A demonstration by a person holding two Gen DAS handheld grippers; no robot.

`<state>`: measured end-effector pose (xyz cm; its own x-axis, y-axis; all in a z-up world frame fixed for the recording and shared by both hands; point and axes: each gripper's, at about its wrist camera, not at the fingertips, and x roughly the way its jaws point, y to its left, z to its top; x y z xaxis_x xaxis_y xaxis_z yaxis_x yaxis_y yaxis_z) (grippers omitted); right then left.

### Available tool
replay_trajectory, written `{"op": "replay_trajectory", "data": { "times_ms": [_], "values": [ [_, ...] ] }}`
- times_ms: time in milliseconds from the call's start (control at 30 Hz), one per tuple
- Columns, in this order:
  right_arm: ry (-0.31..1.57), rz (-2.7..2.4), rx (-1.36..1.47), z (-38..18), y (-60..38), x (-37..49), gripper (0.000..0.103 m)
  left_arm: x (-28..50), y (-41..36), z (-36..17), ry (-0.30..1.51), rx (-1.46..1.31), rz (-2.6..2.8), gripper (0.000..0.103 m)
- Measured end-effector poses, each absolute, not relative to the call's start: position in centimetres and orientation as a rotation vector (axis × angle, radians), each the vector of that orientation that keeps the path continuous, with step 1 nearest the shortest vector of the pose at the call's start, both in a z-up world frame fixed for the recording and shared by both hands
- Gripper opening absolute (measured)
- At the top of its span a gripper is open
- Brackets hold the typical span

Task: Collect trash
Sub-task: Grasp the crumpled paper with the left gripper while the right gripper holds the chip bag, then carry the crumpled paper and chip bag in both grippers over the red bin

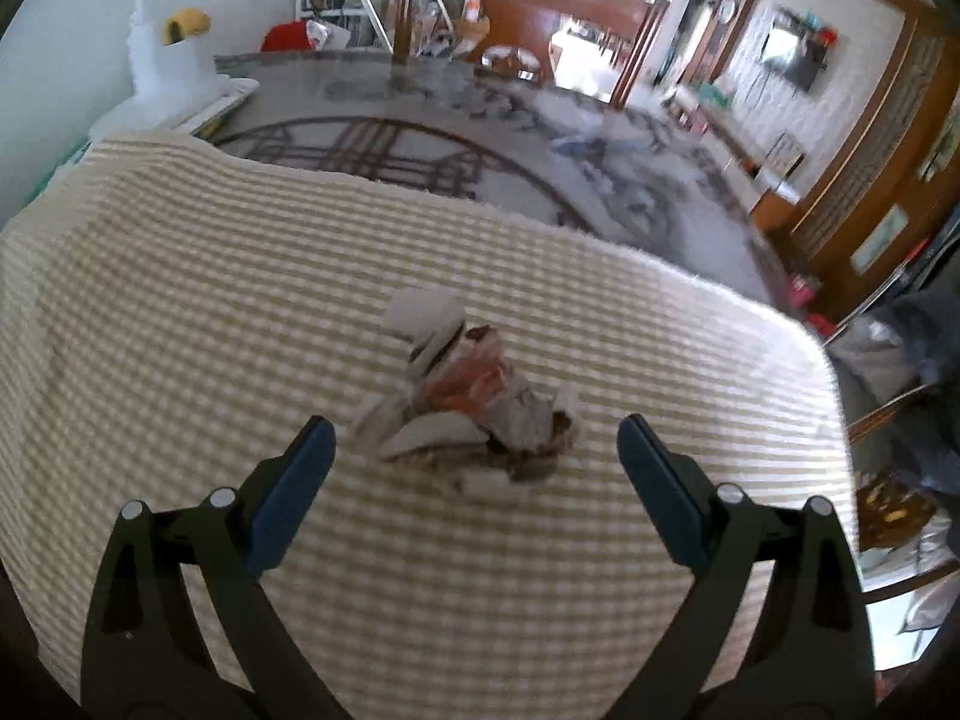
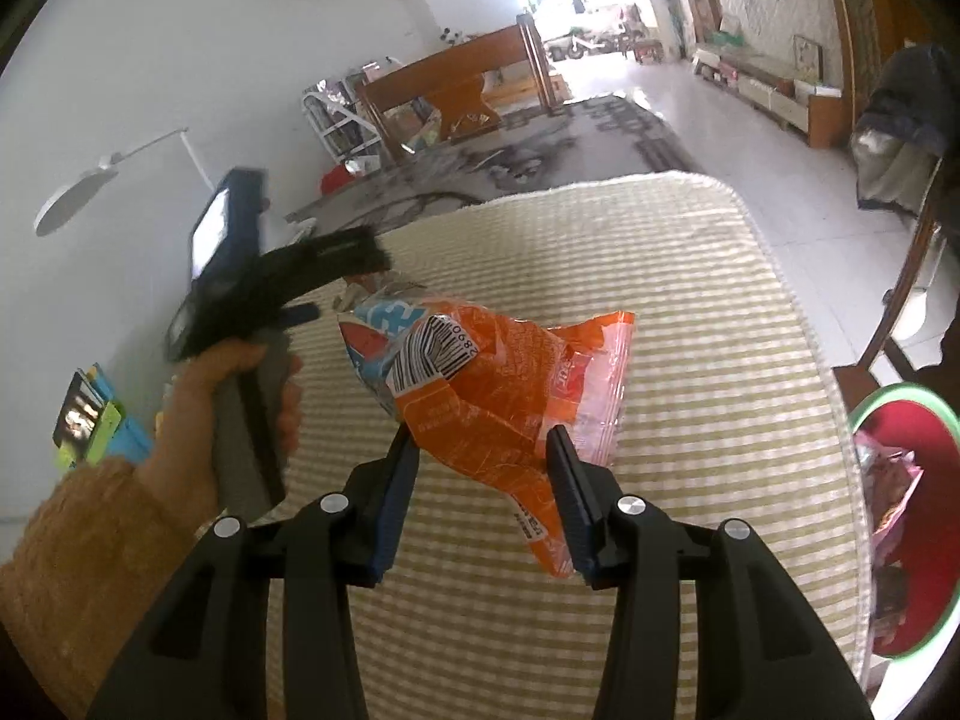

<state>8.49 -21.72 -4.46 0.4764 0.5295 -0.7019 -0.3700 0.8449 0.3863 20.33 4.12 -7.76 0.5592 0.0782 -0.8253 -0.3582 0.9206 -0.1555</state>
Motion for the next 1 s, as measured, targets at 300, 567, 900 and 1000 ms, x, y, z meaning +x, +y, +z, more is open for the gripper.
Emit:
{"op": "replay_trajectory", "data": {
  "times_ms": [300, 567, 900, 1000],
  "values": [
    [0.904, 0.559, 0.237, -4.2, -23.0, 8.3, 0.043, 18.2, 2.1, -7.0, 0.964, -0.282, 0.248, 0.010],
    [0.884, 0.552, 0.264, -3.8, -23.7, 8.1, 0.043, 12.0, -1.0, -3.7, 0.891, -0.286, 0.170, 0.007],
    [0.841, 0.513, 0.272, -3.0, -24.8, 7.7, 0.044, 4.4, -2.0, -2.0, 0.848, -0.384, 0.111, 0.007],
    [0.830, 0.501, 0.276, -2.7, -25.4, 7.4, 0.044, 2.8, -2.8, -1.2, 0.831, -0.383, 0.093, 0.007]
  ]
}}
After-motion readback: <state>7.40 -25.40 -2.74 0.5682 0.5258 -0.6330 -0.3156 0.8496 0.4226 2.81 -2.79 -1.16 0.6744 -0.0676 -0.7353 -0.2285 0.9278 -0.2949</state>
